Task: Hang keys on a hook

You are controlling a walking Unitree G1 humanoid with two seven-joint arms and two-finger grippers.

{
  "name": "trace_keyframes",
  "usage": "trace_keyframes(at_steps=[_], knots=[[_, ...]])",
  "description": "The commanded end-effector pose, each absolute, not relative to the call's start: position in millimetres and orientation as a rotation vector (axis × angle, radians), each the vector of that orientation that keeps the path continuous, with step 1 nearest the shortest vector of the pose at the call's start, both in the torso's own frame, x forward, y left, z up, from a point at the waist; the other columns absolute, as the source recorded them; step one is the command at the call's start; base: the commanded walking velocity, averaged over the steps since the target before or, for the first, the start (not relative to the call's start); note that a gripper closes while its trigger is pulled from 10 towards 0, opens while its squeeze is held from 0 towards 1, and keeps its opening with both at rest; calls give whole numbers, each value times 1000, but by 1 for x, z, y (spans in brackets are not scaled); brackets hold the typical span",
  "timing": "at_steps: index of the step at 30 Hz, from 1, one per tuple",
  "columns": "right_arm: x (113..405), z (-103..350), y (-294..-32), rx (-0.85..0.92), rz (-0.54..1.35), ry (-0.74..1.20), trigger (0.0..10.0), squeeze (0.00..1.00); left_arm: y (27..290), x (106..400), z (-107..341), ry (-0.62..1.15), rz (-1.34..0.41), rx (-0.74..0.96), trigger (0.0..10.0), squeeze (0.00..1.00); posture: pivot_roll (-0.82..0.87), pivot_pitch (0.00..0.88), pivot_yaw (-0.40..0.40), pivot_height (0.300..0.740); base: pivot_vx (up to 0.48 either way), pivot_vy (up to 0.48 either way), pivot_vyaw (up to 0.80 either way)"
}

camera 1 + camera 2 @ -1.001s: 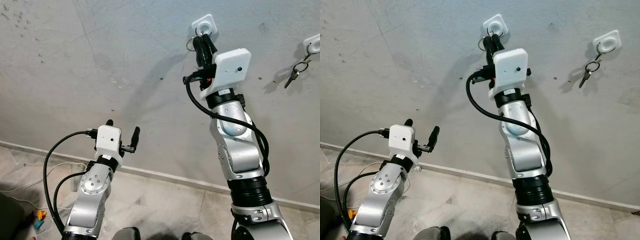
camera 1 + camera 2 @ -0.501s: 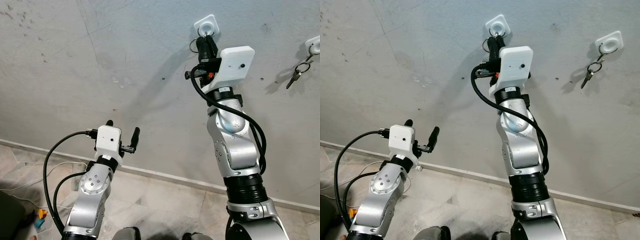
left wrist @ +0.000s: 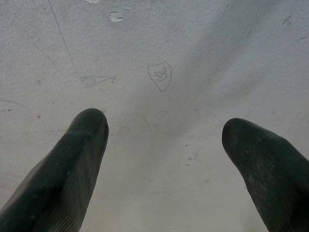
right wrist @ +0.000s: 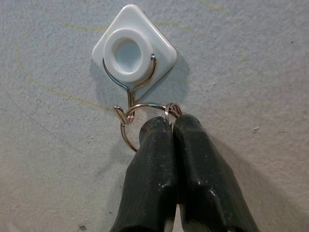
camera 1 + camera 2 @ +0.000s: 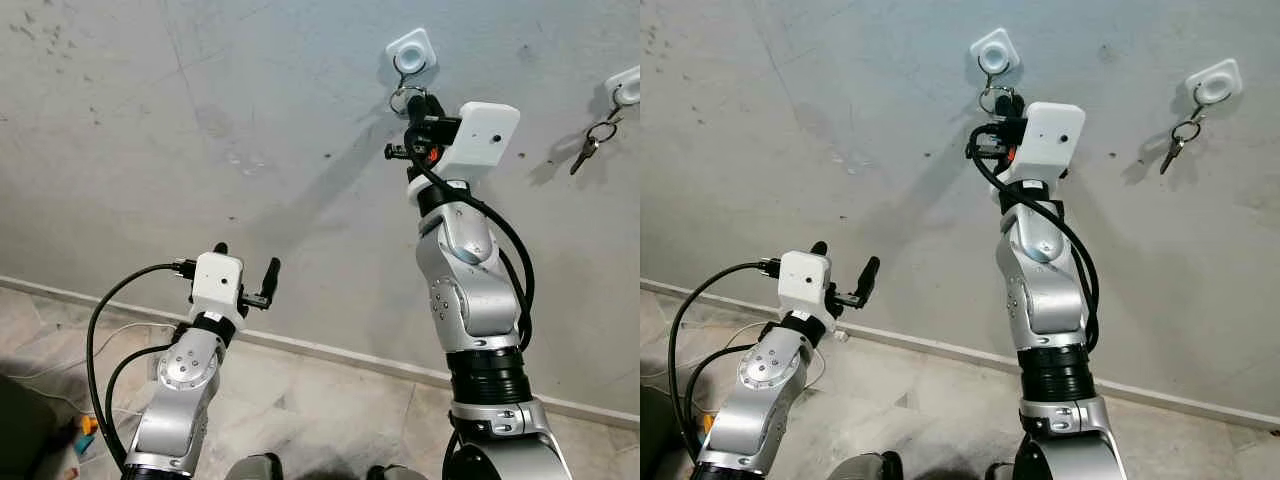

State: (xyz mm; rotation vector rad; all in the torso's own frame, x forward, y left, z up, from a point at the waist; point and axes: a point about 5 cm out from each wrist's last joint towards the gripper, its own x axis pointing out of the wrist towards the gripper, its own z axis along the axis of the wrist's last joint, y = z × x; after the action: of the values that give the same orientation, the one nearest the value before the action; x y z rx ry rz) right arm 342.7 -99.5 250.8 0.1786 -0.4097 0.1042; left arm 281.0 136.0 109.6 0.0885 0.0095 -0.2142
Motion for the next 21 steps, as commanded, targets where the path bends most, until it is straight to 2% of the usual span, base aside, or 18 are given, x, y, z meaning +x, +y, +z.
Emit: trace_keyframes(at_steps=[1,8,14,21], knots=[[348,237,-116,214,12,-327,10000,0,138,279,107,27,-214,92,10000,0,87,159,57,740,0,0,0],[348,233,-116,241,3,-297,10000,0,137,279,108,24,-224,88,10000,0,86,162,59,740,0,0,0],[348,226,-117,236,6,-273,10000,0,114,278,155,-185,-394,38,10000,0,88,161,59,740,0,0,0],[348,221,-116,234,18,-251,10000,0,100,276,179,-266,-484,37,10000,0,85,159,57,740,0,0,0]])
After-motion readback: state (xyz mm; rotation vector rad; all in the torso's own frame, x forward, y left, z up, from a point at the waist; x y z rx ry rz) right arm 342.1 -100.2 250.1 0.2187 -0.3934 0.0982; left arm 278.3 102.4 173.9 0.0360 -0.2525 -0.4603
